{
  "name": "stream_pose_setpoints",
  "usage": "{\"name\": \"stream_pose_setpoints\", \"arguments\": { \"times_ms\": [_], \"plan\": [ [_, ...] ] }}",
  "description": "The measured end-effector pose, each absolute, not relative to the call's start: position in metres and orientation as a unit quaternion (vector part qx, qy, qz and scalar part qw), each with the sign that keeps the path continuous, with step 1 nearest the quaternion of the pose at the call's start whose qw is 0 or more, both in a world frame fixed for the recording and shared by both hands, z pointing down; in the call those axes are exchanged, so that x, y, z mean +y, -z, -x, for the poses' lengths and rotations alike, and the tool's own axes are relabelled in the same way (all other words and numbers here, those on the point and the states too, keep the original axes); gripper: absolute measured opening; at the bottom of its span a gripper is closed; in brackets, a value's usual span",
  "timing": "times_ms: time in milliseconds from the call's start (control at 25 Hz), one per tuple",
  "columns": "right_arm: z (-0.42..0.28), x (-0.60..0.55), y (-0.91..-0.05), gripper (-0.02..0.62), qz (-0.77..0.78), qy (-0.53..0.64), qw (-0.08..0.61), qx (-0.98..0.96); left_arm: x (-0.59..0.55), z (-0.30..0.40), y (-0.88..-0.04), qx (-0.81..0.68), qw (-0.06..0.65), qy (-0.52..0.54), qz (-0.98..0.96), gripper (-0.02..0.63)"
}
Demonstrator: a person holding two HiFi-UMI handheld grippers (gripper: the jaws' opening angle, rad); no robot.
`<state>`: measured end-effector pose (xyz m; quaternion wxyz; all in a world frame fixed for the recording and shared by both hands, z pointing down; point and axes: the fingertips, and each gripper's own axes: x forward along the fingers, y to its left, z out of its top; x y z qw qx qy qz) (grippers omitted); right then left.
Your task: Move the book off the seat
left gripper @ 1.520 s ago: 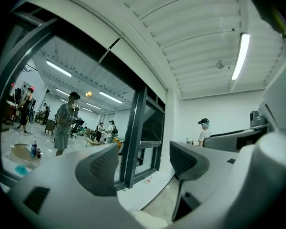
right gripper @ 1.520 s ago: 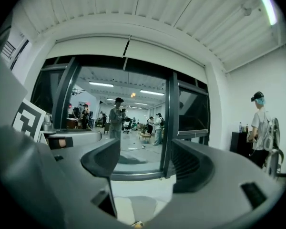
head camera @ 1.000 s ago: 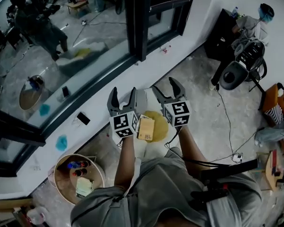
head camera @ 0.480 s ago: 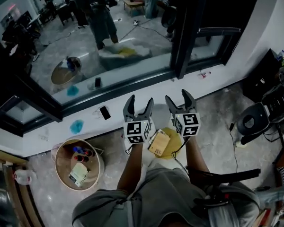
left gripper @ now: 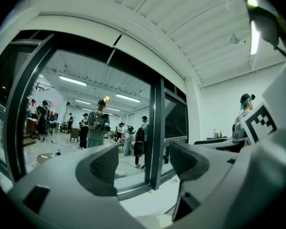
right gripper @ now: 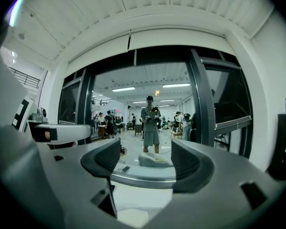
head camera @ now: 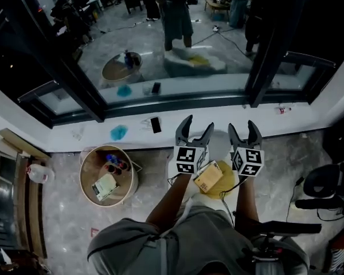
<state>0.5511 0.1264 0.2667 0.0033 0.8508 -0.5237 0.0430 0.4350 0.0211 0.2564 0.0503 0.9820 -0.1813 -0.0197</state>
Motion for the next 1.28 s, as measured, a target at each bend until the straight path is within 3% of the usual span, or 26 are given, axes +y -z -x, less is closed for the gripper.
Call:
{"name": "stream_pose_setpoints", "arguments": {
  "times_ms": [480,680,1280],
  "plan": [
    [-0.525,0.094,-0.267,0.344,-0.865,-0.024,-0.003,-0.501,-0.012,-0.416,-0.259,-0.147,0.022,0.027,-0.988,0.347],
    [-0.517,0.084,-0.277,0.344,-0.849,-0.033,0.019,-0.527,-0.022,-0.422,-0.267,-0.175,0.052,0.023,-0.983,0.347],
    [-0.617,0.116,-0.283,0.344,-0.825,-0.054,-0.011,-0.562,0.04,-0.471,-0.269,-0.264,0.037,0.004,-0.964,0.347]
  ]
}}
